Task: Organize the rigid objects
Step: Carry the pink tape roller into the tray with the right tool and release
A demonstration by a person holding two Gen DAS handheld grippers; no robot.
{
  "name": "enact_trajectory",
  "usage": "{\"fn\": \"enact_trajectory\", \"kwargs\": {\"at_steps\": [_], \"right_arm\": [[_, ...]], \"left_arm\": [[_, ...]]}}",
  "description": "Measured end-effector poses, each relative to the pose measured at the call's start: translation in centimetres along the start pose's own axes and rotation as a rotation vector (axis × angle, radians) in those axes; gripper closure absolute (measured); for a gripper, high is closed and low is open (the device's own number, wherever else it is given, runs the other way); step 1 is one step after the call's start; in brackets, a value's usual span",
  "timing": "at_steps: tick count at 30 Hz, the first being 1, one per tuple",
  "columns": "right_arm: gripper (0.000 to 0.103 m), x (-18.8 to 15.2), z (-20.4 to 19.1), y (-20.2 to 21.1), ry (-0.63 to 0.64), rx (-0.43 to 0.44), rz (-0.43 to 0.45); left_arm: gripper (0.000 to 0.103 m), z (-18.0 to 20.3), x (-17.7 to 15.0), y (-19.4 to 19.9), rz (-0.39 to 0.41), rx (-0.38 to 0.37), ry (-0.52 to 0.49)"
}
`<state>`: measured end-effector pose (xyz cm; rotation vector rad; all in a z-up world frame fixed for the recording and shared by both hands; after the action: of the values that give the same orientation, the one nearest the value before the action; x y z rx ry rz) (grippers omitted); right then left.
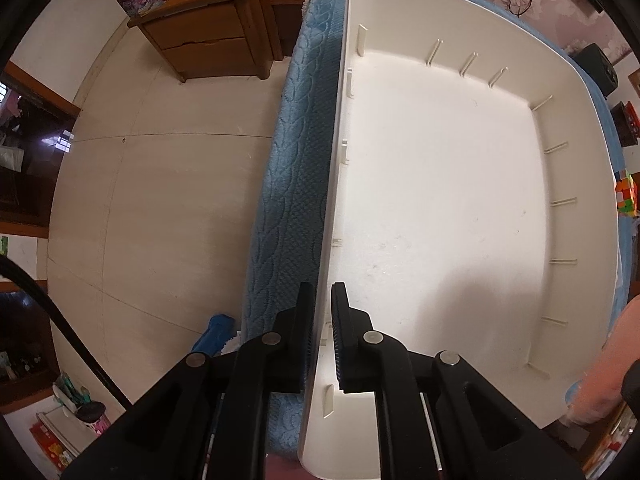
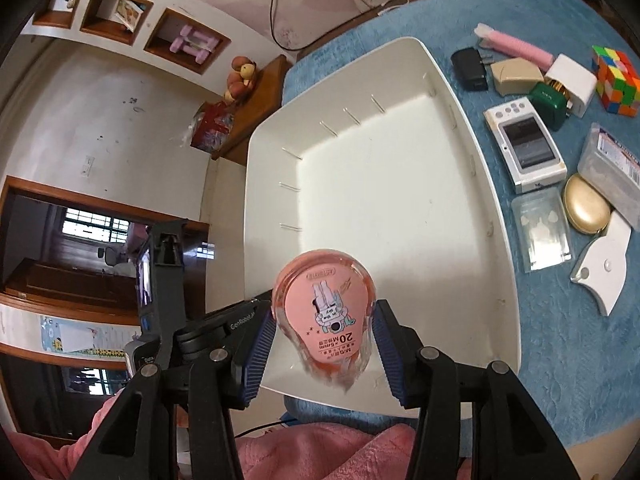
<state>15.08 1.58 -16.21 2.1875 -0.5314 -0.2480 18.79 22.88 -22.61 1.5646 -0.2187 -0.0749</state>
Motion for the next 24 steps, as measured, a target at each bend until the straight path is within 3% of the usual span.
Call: {"fn": "enact_trajectory", "kwargs": {"at_steps": [10,15,17,24], "right_arm": [[0.044,0.5,1.0,1.1,-0.039,-0.017,0.066],[0.043,1.1,1.9,3.0,-0.058,-0.043,0.166],[0.038,1.3,2.3,3.7,-0.07,-0.053,0.207],[0.033,2.7,6.2,6.6,-0.206,-0.091,0.332]], "left_arm": [[0.093,0.1,0.1,0.1,-0.007,-0.002,-0.004],[0.093,0.1,0.1,0.1,-0.008,0.001,-0.015],[0.092,0.2,0.2,0.1,-0.008,0.003,-0.023],[0.092,0.2,0.4,-0.1,-0.017,-0.002,-0.031]]}}
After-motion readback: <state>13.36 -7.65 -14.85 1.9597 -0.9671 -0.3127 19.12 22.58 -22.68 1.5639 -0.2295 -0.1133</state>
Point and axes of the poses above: each gripper's, at about its wrist camera, not at the fingertips, and y roughly against the way its jaws point, z to its right, x to its top, the point moved 2 cm from there along -y, roughly the way its jaws point, and after that the axes turned 13 degrees about -y, right-handed, at the moved point
